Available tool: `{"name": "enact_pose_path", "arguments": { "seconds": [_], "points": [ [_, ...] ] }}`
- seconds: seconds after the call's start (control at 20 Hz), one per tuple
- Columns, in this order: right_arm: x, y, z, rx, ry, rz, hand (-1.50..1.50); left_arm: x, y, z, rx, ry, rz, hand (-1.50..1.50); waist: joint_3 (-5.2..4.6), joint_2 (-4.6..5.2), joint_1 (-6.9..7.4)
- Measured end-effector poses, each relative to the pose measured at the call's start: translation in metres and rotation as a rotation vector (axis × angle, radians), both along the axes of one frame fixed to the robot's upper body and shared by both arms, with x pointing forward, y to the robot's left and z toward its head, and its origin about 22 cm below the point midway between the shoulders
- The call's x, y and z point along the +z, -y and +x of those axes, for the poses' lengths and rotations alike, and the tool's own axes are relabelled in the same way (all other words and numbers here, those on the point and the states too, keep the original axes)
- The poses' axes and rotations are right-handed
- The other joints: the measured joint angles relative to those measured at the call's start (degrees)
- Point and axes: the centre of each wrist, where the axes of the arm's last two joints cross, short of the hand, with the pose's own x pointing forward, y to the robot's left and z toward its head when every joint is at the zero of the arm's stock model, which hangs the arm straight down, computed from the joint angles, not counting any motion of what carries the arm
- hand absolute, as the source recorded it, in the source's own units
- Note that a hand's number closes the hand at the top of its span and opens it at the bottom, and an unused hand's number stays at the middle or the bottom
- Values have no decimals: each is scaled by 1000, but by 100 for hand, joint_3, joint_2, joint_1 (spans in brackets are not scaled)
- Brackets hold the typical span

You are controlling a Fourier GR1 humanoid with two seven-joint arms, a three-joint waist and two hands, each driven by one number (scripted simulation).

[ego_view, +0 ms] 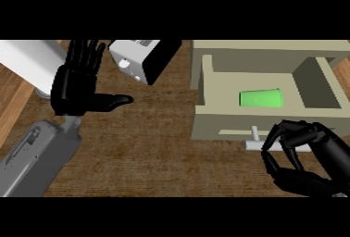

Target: Pick up the cup, place it into the drawer and close the drawer

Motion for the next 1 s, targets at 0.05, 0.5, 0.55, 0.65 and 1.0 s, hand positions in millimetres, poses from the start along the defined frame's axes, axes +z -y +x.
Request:
{"name": "enact_pose_path", "arguments": {
  "seconds": [0.05,0.5,0.55,0.65,1.0],
  "points": [
    [-2,1,0,11,14,-56,150,0,-4,-2,2,0,-2,-150,0,4,-6],
    [-46,-22,29,20,74,-378,150,-23,-57,-36,8,-9,-2,-150,1,26,-19],
    [-52,-25,34,15,76,-396,-150,-25,-63,-41,10,-11,0,-150,1,26,-25],
    [-64,-27,43,12,73,-423,-150,-31,-78,-48,16,-15,-1,-150,1,29,-39],
    [-101,-32,80,8,25,-537,-150,-40,-104,-65,19,-11,-6,-150,1,36,-53]
  ]
}}
